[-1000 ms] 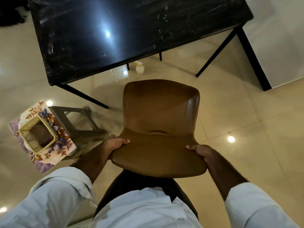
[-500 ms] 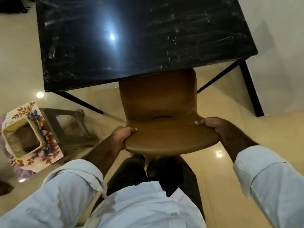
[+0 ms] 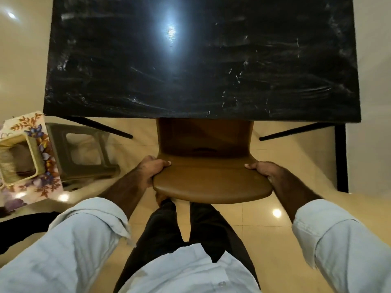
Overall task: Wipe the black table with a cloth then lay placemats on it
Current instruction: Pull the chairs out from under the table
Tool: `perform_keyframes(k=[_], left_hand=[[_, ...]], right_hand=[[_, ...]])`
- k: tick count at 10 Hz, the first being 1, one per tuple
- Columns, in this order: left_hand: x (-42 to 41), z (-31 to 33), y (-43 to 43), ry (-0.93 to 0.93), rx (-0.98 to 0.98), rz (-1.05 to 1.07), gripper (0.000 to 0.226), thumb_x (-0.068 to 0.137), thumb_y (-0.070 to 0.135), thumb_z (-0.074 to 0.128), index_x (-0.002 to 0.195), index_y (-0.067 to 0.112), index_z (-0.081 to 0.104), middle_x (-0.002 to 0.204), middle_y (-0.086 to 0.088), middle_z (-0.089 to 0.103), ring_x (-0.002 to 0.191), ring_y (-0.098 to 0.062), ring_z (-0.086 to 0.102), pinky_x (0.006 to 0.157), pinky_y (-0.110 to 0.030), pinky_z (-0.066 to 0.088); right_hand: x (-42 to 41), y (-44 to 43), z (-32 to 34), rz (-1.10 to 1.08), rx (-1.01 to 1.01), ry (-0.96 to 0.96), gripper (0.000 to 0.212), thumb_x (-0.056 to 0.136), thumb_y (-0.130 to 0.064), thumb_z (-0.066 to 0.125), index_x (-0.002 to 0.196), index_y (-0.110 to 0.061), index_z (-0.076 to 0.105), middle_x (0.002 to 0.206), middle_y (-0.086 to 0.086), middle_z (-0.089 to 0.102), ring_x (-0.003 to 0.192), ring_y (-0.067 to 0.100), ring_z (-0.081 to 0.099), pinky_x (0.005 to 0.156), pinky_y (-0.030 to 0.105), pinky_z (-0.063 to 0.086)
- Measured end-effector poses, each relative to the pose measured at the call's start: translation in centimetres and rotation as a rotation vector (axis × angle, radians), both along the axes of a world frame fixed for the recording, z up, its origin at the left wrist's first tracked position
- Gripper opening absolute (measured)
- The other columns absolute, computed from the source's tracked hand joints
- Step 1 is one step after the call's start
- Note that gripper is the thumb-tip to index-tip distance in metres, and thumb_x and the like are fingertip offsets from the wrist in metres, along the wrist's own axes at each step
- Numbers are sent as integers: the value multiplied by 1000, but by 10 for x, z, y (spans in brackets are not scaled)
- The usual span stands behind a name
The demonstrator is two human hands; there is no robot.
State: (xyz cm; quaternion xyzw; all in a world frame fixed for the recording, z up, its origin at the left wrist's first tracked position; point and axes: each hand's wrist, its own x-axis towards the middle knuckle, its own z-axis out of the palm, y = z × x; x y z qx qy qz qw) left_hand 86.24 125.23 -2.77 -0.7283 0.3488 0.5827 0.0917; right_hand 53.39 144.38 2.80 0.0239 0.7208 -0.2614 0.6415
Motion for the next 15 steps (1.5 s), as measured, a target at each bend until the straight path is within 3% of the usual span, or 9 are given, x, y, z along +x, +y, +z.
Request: perform_keyframes(k=[1, 2, 5, 7, 8, 10, 12, 13, 15], left_hand=[[-8, -6, -3, -43, 36, -1, 43, 98, 29, 83, 124, 13, 53, 110, -16, 68, 87, -31, 71, 61, -35, 56], [-10, -5, -3, -73, 12, -16, 47, 96, 33, 85, 124, 14, 52, 104, -13, 67, 88, -32, 72, 64, -35, 57], [-7, -5, -1, -63, 22, 22, 45, 97, 29, 84, 125, 15, 51, 99, -11, 65, 84, -29, 70, 64, -37, 57], [-9, -8, -1, -33, 34, 59, 40, 97, 25, 85, 119, 13, 53, 105, -15, 68, 85, -31, 72, 65, -37, 57], [-9, -11, -2, -39, 16, 71, 40, 94, 25, 87, 114, 14, 54, 110, -19, 71, 89, -34, 74, 68, -39, 61], [-6, -14, -7, -35, 11, 39, 51, 92, 29, 89, 126, 12, 54, 112, -17, 70, 97, -36, 74, 94, -50, 63], [-1, -10, -9, -50, 15, -18, 54, 92, 33, 89, 127, 13, 53, 114, -18, 70, 101, -39, 74, 97, -54, 63], [-1, -10, -9, -48, 13, -30, 48, 94, 30, 87, 122, 13, 53, 109, -17, 69, 101, -39, 73, 97, -53, 62], [-3, -10, -9, -78, 26, -45, 44, 96, 26, 85, 122, 12, 54, 99, -15, 68, 85, -33, 71, 65, -38, 56]], right_hand=[[-15, -3, -7, 27, -3, -9, 50, 88, -31, 83, 130, -5, 75, 128, 19, 78, 111, 32, 75, 93, 44, 61], [-18, -29, -30, 117, 222, 34, 63, 100, -35, 78, 149, -2, 57, 105, 17, 71, 92, 34, 69, 74, 43, 55], [-19, -30, -65, 190, 352, 75, 71, 94, -45, 83, 146, -5, 57, 112, 16, 72, 98, 40, 71, 101, 55, 57], [-20, -30, -64, 173, 346, 90, 68, 97, -44, 81, 148, -9, 55, 106, 14, 70, 100, 42, 70, 91, 54, 57], [-23, -28, -68, 187, 341, 88, 71, 95, -45, 83, 149, -9, 54, 120, 17, 71, 111, 45, 70, 106, 60, 56], [-19, -32, -67, 175, 336, 77, 48, 99, -41, 80, 127, -12, 54, 101, 14, 68, 92, 39, 68, 92, 54, 55], [-15, -33, -66, 157, 333, 50, 44, 99, -32, 81, 126, -4, 61, 102, 19, 74, 92, 40, 72, 83, 49, 60], [-13, -34, -58, 153, 329, 56, 36, 103, -29, 76, 120, -5, 56, 92, 15, 68, 82, 36, 67, 69, 44, 52], [-13, -34, -52, 183, 327, 75, 34, 105, -29, 73, 120, -6, 53, 89, 14, 64, 79, 35, 64, 68, 44, 50]])
